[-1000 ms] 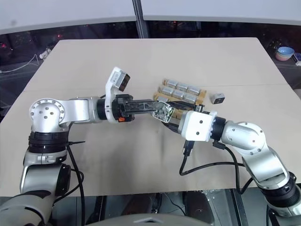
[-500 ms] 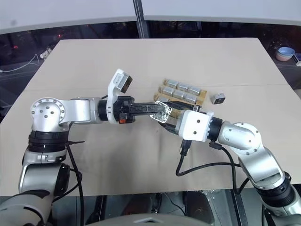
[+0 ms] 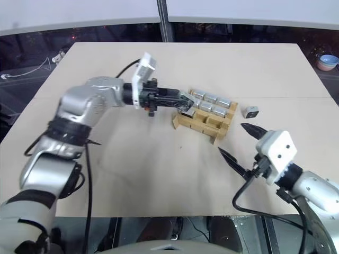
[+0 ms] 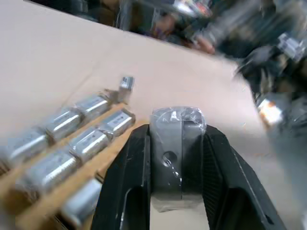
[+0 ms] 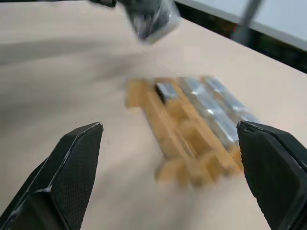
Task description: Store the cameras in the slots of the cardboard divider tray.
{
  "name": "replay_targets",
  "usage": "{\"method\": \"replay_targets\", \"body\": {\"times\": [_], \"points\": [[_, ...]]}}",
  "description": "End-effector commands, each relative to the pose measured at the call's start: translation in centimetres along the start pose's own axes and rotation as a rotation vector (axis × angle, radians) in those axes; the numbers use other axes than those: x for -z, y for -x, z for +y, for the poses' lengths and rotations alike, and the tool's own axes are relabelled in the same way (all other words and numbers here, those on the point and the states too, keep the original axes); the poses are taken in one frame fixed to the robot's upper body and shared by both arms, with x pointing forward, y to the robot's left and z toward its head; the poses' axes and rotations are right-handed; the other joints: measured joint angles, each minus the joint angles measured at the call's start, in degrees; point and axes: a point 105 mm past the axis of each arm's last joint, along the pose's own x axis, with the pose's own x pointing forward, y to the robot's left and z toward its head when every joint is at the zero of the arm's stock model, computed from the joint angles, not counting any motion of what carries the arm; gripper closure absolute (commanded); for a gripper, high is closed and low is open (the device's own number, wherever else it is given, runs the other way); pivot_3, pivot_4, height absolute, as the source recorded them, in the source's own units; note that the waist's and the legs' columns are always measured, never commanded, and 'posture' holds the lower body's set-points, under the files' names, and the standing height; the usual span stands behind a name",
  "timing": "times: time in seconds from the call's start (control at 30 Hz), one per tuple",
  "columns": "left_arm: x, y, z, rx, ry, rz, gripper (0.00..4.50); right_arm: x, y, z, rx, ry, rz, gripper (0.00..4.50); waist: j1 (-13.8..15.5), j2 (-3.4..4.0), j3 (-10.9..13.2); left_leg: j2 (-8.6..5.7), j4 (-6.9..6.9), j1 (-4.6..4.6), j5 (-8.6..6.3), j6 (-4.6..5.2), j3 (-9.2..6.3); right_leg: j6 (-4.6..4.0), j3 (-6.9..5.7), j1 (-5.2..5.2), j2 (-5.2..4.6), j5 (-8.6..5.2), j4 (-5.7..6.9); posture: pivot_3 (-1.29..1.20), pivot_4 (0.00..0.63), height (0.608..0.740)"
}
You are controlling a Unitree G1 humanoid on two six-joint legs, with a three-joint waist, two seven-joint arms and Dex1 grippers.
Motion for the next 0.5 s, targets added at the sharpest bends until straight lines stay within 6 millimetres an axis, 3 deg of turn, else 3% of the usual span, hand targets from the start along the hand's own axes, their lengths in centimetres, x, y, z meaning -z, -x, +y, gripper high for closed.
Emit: {"method": "replay_targets", "body": {"times": [0.03,0.33,0.5], "points": [[0.9,-0.8,1.4,0.042,-0.173,0.098,3.73,-1.5,1.1,0.1,0.003,0.058,-0.034,0.04,-0.3,-0.04,0.0,0.01,-0.01,-0.02,0.0,0.01,0.01,0.0,0.0,-0.03,0.01,0.0,0.03,0.0,0.15,0.74],[2.1,-3.5,3.2,0.027,-0.356,0.206,3.73,-1.7,1.1,0.0,0.035,0.072,-0.046,0.04,-0.9,-0.2,0.1,0.03,0.07,-0.11,-0.03,0.08,0.01,0.02,-0.01,-0.08,0.04,0.0,0.08,0.0,0.15,0.74],[2.9,-3.6,3.2,0.048,-0.406,0.268,3.73,-1.7,0.9,0.3,0.039,0.077,-0.048,0.04,-1.2,-0.22,0.1,0.04,0.08,-0.11,-0.04,0.09,0.0,0.02,-0.02,-0.09,0.04,0.0,0.11,0.0,0.15,0.74]]}}
